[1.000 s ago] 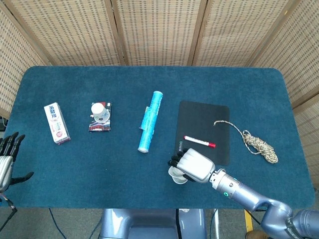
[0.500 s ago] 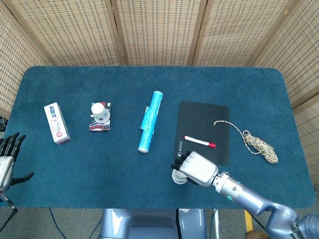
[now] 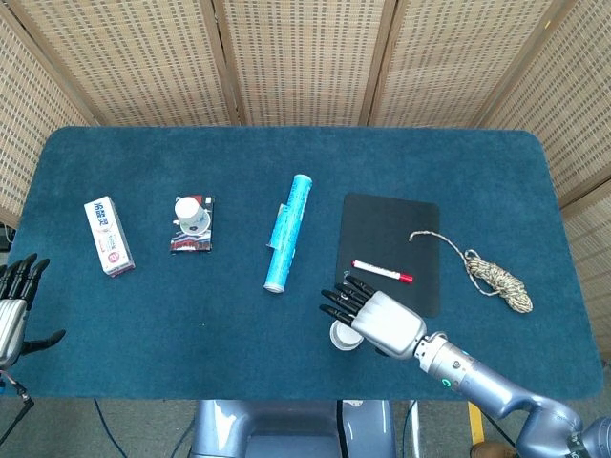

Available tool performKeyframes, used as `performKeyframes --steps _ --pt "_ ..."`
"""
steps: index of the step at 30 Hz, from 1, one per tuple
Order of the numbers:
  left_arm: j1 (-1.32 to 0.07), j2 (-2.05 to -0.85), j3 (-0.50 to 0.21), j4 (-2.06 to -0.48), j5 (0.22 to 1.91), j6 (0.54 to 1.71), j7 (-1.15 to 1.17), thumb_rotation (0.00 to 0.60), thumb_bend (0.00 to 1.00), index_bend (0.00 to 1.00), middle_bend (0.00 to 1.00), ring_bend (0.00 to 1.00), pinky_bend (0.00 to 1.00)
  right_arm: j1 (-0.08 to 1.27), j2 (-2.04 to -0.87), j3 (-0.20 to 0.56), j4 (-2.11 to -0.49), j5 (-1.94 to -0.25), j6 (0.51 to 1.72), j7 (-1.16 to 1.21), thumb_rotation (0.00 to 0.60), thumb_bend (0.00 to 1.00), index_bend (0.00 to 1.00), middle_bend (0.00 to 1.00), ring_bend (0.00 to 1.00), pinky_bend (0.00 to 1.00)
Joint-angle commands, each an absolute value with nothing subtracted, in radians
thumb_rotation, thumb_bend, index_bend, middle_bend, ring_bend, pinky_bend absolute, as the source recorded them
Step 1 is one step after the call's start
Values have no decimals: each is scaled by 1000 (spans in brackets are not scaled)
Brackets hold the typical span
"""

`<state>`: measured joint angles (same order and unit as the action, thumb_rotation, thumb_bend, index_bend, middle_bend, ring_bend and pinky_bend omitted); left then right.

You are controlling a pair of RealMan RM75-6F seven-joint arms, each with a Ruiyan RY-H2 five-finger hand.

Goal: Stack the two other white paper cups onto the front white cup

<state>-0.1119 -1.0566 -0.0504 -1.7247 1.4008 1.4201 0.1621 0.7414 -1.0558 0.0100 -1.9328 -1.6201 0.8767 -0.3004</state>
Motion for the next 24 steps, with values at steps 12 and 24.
performKeyframes --steps 12,24 --pt "-136 -1059 -75 -1707 1387 1406 163 600 0 0 0 0 0 615 -1043 19 -1671 -1692 1140 -340 600 0 0 0 0 0" --pt "-406 -1130 -204 -1540 1409 1174 147 600 0 0 0 0 0 389 -1179 23 -1369 -1531 1362 -116 600 0 0 0 0 0"
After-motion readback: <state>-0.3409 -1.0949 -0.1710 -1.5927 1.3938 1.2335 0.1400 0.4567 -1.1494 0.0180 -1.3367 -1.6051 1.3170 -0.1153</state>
